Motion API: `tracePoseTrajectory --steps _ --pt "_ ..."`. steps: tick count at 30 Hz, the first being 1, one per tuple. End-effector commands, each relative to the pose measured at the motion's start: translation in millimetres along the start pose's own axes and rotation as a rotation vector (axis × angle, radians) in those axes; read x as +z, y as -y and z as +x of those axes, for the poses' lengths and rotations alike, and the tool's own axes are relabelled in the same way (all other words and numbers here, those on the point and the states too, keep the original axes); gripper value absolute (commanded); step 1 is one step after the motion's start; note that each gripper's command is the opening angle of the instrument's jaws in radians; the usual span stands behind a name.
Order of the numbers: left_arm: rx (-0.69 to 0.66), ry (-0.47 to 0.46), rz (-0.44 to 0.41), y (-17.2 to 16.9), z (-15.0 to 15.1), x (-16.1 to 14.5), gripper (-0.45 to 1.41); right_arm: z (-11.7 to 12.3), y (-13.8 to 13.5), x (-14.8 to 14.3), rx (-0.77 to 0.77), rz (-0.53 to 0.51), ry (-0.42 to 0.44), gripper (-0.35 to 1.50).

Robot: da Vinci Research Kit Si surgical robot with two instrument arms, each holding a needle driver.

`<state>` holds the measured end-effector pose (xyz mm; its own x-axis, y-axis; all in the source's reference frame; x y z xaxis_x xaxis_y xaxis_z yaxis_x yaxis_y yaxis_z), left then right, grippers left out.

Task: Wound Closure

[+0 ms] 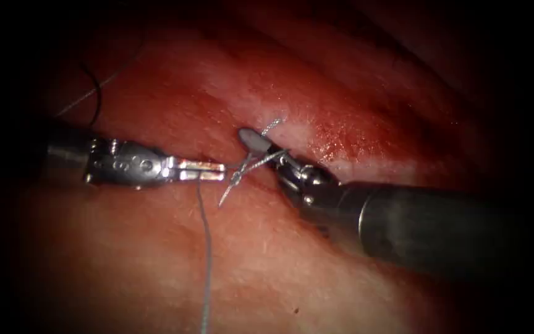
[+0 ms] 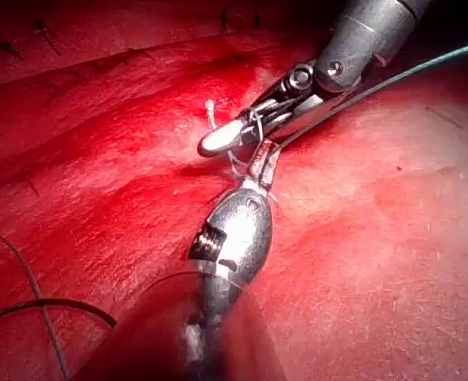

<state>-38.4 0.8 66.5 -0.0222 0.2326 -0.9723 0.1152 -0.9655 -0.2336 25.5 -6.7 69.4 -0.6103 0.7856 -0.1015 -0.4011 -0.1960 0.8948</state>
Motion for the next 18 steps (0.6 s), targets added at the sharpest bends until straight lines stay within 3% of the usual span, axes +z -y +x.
tracePoseTrajectory --steps 1,6,18 --pt "-0.005 0.002 0.005 0.2 -0.6 0.2 -0.45 -0.7 0.5 0.4 -0.031 0.009 0.014 -0.35" --pt "-0.011 0.027 0.022 2.4 -0.8 -1.0 -0.45 -1.3 1.3 0.3 -0.141 0.058 0.071 -0.35" --pt "-0.037 0.05 0.067 8.0 -1.1 -3.0 -0.45 -3.2 2.1 -0.7 -0.367 0.091 0.08 -0.35"
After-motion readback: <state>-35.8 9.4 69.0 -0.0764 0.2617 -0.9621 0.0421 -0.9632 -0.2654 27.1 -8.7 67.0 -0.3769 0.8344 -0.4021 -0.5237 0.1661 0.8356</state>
